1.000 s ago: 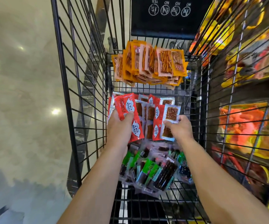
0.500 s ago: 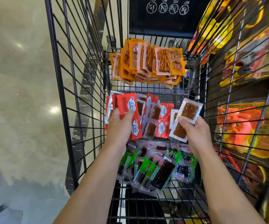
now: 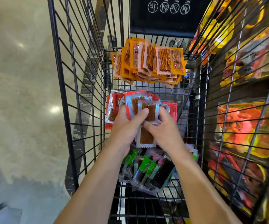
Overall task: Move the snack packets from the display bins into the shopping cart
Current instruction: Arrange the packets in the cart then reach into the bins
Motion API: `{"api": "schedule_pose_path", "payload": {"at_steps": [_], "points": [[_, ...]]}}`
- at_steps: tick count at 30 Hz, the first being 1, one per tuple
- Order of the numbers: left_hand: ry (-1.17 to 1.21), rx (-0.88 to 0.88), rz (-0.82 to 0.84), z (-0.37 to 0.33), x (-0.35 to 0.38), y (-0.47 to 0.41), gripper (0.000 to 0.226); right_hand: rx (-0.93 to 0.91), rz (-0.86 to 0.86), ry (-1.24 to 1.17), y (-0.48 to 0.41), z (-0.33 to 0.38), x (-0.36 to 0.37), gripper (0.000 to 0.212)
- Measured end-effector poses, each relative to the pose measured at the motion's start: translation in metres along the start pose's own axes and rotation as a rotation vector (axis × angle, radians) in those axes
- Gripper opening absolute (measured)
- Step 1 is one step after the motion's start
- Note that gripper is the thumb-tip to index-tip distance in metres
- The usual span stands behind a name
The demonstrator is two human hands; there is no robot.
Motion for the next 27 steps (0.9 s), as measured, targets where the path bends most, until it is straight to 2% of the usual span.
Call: {"api": "schedule_pose_path", "payload": {"at_steps": [6,9,11,12,15,17,19,22,27], "points": [[-0.016,0.022,-0.005,0.009,-0.004,-0.001,0.026,-0.042,-0.042,0.415,0.008,0.003,0.003,0.025],[0.027,0.023,-0.026,0.011,-0.008,-0.001,0.022,-0.010,0.028,0.300,0.005,-0.006,-0.007,0.027],[0.063,0.015,-0.066,0.011,-0.012,-0.003,0.021,0.073,-0.071,0.199,0.001,-0.019,-0.022,0.028],[0.078,0.009,-0.082,0.011,-0.013,-0.004,0.022,0.124,-0.158,0.230,-0.002,-0.027,-0.031,0.032],[0.103,-0.002,-0.098,0.011,-0.013,-0.004,0.021,0.359,-0.304,0.526,-0.013,-0.057,-0.049,0.064],[0.108,0.008,-0.100,0.011,-0.011,-0.004,0.019,0.517,-0.266,0.646,-0.019,-0.068,-0.046,0.094],[0.119,0.021,-0.104,0.013,-0.010,-0.004,0.018,0.572,-0.231,0.696,-0.023,-0.074,-0.039,0.108],[0.131,0.016,-0.118,0.014,-0.012,-0.005,0.019,0.580,-0.264,0.706,-0.030,-0.076,-0.036,0.105],[0.133,-0.002,-0.139,0.016,-0.015,-0.007,0.024,0.548,-0.353,0.678,-0.033,-0.076,-0.040,0.084]]}}
Point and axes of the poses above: each hand's wrist, its own y-axis away from the middle knuckle, its own x-axis out of the palm, z = x × y, the point moved 3 cm from there along -y, towards the middle knuckle, and after that the axes turned 4 degrees about -x, right-handed, at the moved point
